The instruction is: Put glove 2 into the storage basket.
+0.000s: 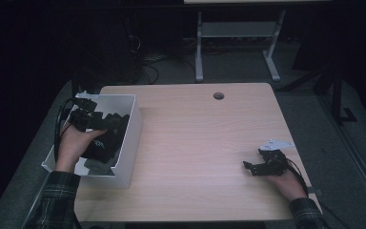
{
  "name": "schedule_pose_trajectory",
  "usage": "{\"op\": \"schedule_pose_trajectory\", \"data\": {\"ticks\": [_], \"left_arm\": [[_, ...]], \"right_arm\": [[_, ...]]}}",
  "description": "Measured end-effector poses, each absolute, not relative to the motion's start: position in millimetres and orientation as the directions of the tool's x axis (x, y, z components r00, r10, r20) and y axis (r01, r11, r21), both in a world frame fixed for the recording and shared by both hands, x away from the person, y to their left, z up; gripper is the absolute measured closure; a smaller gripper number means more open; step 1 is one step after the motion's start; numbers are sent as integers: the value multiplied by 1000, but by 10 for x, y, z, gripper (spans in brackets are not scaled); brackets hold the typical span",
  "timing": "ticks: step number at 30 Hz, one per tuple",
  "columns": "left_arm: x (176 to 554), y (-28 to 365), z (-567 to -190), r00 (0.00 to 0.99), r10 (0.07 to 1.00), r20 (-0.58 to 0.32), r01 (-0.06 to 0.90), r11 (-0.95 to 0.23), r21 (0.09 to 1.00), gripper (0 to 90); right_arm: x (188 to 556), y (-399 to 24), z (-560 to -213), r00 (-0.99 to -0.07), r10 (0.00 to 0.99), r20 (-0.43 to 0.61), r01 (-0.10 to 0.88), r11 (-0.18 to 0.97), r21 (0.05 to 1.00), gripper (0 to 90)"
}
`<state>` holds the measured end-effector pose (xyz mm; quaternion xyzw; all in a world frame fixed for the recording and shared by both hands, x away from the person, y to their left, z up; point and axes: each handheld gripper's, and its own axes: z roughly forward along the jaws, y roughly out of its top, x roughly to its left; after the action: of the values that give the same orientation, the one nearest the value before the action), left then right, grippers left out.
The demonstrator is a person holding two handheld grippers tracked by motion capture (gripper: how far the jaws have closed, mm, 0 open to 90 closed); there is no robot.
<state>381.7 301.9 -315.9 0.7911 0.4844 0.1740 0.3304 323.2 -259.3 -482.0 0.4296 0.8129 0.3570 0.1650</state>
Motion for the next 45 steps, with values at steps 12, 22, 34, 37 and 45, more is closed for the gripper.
{"op": "schedule_pose_trajectory", "data": {"ticks": [12, 22, 34, 37, 45], "left_arm": [[3783, 2701, -3008, 540, 840, -51, 598, -341, 725, 231], [3745, 2321, -2953, 613, 788, -53, 551, -378, 744, 230], [3698, 1800, -3069, 688, 722, -66, 517, -425, 743, 230], [3678, 1692, -3129, 706, 705, -67, 509, -438, 741, 230], [3609, 1458, -3308, 746, 663, -63, 470, -457, 755, 210]], "right_arm": [[3232, -2592, -4820, -576, 816, 39, 581, 375, 722, 148], [3232, -2592, -4820, -576, 816, 39, 581, 375, 722, 147], [3232, -2591, -4820, -577, 816, 40, 582, 376, 722, 146], [3232, -2590, -4820, -576, 816, 41, 582, 375, 722, 146], [3231, -2589, -4820, -578, 815, 41, 581, 376, 722, 144]]}}
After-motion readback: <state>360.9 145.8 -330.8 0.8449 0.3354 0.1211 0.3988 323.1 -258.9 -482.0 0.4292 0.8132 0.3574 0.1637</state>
